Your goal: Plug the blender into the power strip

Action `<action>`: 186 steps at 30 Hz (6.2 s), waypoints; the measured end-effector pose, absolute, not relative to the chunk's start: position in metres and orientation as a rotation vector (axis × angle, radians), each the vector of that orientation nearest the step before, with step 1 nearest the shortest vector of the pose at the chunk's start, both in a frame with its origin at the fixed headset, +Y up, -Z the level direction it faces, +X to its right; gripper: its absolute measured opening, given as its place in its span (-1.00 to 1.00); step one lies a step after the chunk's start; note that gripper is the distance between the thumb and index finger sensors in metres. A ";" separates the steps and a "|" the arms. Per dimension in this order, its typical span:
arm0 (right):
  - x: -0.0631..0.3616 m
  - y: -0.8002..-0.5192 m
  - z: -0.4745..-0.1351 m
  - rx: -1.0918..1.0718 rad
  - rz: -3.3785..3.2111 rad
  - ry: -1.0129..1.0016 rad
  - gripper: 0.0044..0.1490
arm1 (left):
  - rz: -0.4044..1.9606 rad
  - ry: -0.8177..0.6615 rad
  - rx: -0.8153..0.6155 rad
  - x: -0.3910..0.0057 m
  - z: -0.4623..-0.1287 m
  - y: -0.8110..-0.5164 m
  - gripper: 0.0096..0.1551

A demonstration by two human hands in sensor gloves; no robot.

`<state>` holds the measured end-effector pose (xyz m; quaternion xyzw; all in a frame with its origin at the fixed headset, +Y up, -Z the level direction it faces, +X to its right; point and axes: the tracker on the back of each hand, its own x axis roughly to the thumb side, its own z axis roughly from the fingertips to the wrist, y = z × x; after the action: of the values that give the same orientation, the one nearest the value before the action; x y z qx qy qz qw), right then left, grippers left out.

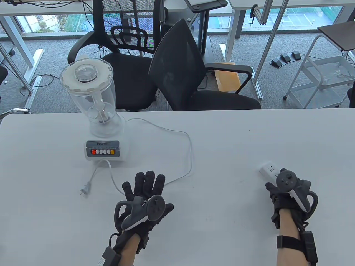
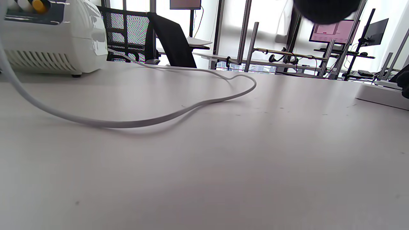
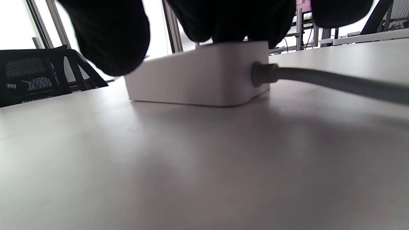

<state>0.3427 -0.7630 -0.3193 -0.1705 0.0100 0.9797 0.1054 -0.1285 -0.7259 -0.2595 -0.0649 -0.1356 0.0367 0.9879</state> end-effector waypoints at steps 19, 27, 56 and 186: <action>0.346 -0.769 -0.335 -0.556 2.754 0.058 0.11 | 0.058 -0.272 -0.130 -0.128 -0.258 -0.724 0.19; 0.314 -0.755 -0.344 -0.433 2.798 -0.013 0.10 | 0.064 -0.268 -0.121 -0.129 -0.257 -0.722 0.18; 0.134 -0.743 -0.319 0.712 2.805 0.212 0.09 | 0.077 -0.267 -0.100 -0.132 -0.257 -0.718 0.18; 0.110 -0.770 -0.304 0.777 3.000 0.390 0.09 | 0.399 -0.149 0.054 -0.141 -0.296 -0.702 -0.56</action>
<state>0.1097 -0.7700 -0.3038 0.2486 0.1249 0.9605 0.0091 -0.1412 -0.7021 -0.2959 0.0270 -0.0740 0.1977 0.9771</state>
